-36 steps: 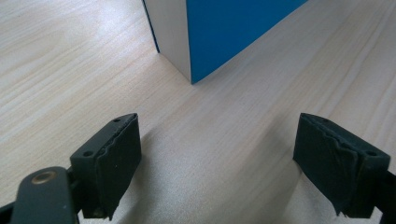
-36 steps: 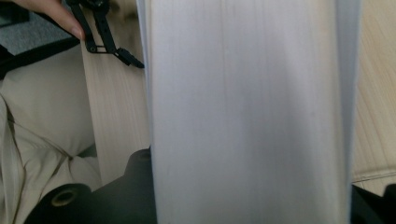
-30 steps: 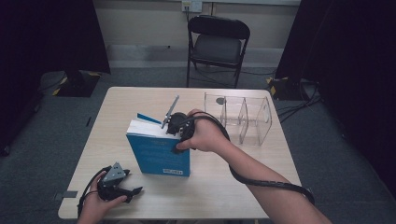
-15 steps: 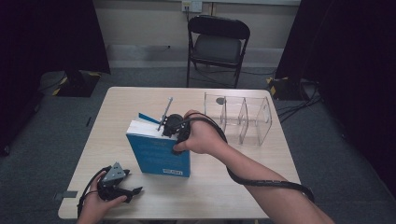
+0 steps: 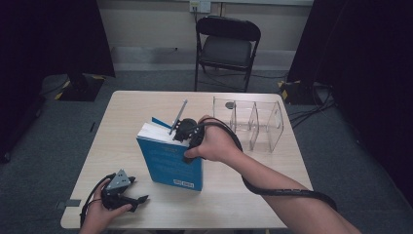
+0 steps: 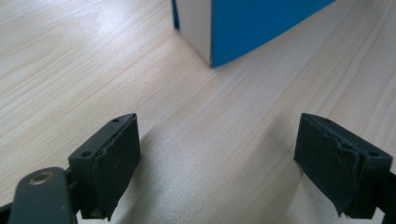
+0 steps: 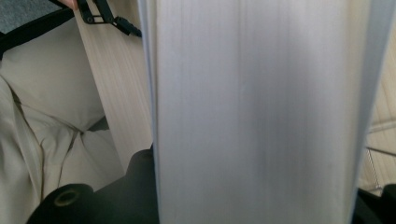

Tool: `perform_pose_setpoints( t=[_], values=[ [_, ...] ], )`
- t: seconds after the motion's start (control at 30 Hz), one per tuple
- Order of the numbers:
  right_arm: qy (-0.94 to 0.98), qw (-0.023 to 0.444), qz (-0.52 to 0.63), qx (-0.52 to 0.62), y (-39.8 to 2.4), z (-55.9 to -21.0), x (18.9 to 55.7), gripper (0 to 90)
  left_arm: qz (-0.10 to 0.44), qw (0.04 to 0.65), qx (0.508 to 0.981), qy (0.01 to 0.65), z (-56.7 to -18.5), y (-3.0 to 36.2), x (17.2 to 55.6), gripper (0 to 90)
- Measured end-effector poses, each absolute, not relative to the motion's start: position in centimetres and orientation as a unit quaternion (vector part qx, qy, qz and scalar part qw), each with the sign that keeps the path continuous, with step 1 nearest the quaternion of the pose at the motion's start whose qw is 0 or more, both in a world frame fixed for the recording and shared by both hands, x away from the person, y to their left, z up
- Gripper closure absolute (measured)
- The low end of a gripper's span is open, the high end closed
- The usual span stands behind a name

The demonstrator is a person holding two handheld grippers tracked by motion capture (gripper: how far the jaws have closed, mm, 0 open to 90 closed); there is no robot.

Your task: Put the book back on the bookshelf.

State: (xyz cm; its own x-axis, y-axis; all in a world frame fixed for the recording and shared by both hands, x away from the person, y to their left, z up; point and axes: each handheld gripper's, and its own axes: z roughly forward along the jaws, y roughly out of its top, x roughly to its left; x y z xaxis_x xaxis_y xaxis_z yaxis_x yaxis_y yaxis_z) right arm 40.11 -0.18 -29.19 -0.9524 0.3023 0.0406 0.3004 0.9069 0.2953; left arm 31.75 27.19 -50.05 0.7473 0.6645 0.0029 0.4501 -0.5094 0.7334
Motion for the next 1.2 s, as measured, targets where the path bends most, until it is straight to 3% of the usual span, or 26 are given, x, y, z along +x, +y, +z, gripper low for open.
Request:
perform_pose_setpoints(
  t=[0.93, 1.2],
  values=[
    [0.965, 0.011, 0.146, 0.22, -6.3, -26.5, 39.7, 61.9, 0.141, 0.373, 0.857, 0.328, -50.2, 27.1, 32.0, 9.7],
    [0.962, 0.024, 0.138, 0.234, -7.7, -25.8, 39.6, 61.8, 0.132, 0.366, 0.861, 0.327, -50.2, 27.0, 32.0, 3.4]
  ],
)
